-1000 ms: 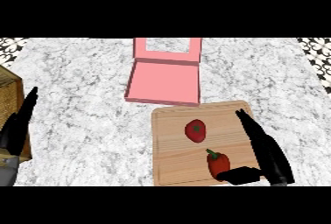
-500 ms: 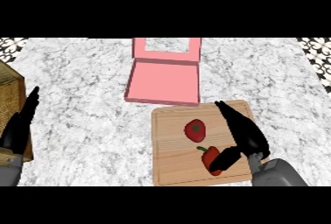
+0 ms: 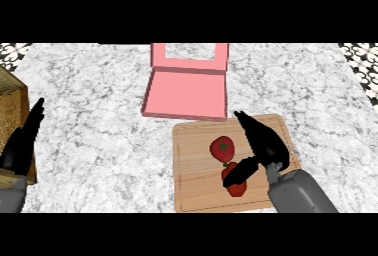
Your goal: Pick the tomato from the cutting board and place it in the cardboard box
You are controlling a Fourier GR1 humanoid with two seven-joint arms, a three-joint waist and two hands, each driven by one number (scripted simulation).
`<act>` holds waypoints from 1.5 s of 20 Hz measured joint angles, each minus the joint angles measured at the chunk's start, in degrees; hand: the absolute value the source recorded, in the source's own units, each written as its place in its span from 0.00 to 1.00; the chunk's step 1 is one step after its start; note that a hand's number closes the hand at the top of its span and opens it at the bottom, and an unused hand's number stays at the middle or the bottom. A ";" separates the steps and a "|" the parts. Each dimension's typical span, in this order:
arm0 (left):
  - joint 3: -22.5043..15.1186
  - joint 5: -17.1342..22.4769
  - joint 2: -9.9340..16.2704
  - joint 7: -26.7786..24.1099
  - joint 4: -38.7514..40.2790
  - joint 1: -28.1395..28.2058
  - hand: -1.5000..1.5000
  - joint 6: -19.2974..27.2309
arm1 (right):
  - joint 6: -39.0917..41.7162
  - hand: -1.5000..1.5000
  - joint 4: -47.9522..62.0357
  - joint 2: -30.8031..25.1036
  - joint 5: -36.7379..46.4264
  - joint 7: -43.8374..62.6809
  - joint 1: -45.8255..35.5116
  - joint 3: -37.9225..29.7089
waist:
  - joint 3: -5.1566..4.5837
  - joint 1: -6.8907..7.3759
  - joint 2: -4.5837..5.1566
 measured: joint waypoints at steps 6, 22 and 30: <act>2.97 -1.70 -0.66 0.80 -1.15 0.08 0.50 -2.54 | 0.60 0.00 1.32 3.58 2.16 -2.79 0.31 -1.49 | 0.01 -0.04 0.01; 6.12 -5.30 -3.83 2.11 -3.14 0.33 0.50 -5.22 | 3.57 0.00 2.14 10.18 5.87 3.00 -1.56 1.53 | 0.03 0.07 0.07; 7.77 -6.78 -4.91 0.14 -0.29 -0.79 0.50 -5.61 | -1.88 1.00 11.17 10.25 8.42 1.00 -4.16 1.10 | 0.02 0.08 0.06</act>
